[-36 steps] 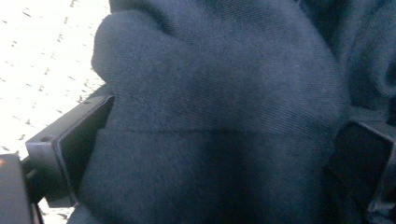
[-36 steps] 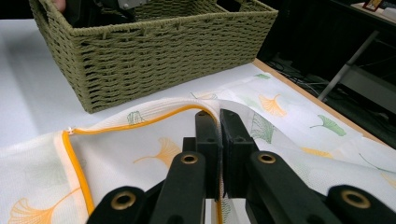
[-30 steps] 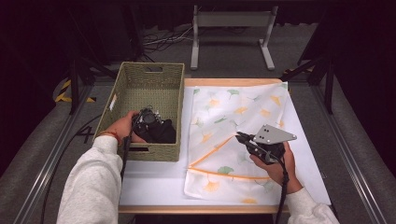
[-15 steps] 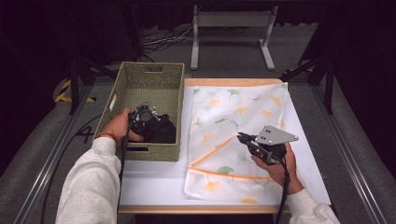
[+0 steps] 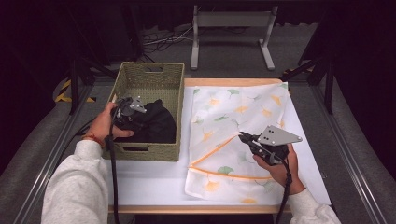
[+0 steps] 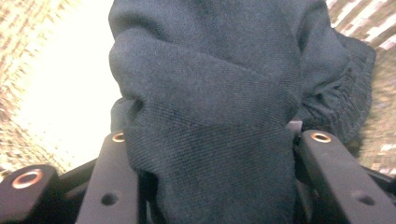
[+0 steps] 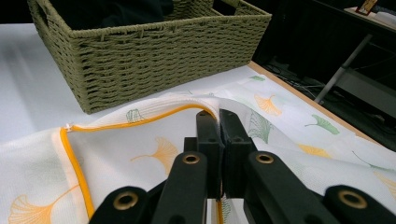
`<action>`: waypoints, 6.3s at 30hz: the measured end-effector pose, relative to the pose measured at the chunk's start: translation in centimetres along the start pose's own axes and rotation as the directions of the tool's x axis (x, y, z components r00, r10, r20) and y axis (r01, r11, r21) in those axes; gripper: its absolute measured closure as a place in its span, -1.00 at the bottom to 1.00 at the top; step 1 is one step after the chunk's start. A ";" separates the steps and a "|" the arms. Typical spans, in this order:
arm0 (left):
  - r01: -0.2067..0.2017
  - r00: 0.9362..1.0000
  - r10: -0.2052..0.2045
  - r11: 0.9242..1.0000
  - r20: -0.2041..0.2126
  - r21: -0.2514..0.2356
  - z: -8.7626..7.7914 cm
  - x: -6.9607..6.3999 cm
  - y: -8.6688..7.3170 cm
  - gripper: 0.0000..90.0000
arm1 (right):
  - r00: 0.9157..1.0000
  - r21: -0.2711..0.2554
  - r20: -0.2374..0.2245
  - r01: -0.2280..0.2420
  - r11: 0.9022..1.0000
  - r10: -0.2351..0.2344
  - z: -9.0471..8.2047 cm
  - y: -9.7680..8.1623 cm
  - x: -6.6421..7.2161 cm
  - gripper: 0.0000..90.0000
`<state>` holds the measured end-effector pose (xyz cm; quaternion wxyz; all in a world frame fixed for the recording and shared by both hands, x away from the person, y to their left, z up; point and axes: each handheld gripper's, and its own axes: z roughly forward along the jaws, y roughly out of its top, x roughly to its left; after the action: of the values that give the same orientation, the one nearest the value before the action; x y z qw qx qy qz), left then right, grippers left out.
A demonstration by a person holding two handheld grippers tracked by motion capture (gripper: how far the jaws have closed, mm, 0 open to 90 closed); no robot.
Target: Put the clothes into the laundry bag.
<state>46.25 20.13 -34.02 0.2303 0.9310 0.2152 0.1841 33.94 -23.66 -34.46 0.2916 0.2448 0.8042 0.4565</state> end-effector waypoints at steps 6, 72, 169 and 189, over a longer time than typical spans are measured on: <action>0.009 1.000 -0.011 0.997 -0.029 -0.073 -2.2 -0.5 -0.3 0.19 | 1.000 -0.004 0.003 -0.004 1.000 0.004 -0.1 0.1 0.0 0.97; -0.103 0.947 0.223 0.893 0.232 -0.438 -4.2 -20.1 5.7 0.19 | 1.000 0.020 0.012 -0.016 1.000 0.016 0.1 0.0 0.0 0.97; -0.021 0.983 0.069 0.963 0.171 -0.267 8.0 -23.7 7.2 0.36 | 0.993 0.121 -0.120 0.026 0.992 -0.012 -0.4 -1.6 3.3 0.98; 0.070 0.995 -0.045 0.956 0.093 -0.284 10.8 -22.4 9.2 0.54 | 0.989 0.126 -0.148 0.030 0.992 -0.011 -0.3 -1.3 3.9 0.98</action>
<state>35.11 -1.92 -43.66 0.3769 0.8882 0.2033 0.1666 30.78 -21.87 -36.48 0.2199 0.2202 0.8536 0.4177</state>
